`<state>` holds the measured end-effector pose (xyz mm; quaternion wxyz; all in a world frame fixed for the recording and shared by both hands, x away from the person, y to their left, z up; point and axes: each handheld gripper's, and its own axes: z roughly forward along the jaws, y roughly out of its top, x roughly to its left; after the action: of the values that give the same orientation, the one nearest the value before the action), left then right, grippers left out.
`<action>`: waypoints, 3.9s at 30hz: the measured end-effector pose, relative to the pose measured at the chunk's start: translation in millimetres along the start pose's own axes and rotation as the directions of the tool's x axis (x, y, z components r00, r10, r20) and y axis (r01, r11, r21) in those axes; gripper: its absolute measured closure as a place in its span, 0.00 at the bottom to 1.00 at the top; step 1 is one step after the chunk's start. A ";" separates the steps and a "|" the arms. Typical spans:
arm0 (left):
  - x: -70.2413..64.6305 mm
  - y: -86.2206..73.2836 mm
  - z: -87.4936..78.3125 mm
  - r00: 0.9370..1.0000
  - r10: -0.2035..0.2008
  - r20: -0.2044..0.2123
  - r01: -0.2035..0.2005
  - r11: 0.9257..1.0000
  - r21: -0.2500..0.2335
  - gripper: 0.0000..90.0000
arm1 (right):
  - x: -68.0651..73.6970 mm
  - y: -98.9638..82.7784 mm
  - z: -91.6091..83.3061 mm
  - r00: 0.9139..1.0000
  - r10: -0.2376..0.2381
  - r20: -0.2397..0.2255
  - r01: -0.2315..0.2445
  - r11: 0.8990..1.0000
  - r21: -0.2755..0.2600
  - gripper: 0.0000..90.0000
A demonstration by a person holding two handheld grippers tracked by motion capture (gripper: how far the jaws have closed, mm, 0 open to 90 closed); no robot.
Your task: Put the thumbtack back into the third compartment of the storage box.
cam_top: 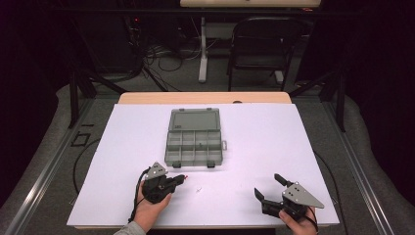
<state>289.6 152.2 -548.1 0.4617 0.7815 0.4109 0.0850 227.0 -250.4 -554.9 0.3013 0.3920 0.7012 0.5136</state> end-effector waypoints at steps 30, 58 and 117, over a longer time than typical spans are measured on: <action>14.1 34.8 -22.9 1.000 -0.019 -0.024 0.016 0.992 -0.121 1.00 | 0.5 -0.6 1.0 1.000 0.001 0.002 -0.001 1.000 0.004 0.16; 26.7 112.8 31.8 0.997 -0.063 -0.052 0.059 0.995 -0.078 1.00 | -0.5 -1.0 1.3 1.000 0.000 0.001 0.000 1.000 0.006 0.16; 27.5 118.2 77.4 0.997 0.020 -0.076 -0.022 1.000 -0.023 0.50 | -0.9 -0.8 0.2 1.000 -0.006 -0.003 0.006 1.000 0.006 0.16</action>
<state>413.7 93.7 -504.6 0.4542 0.7765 0.4188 0.1240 227.5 -251.3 -555.7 0.3005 0.3901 0.7043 0.5113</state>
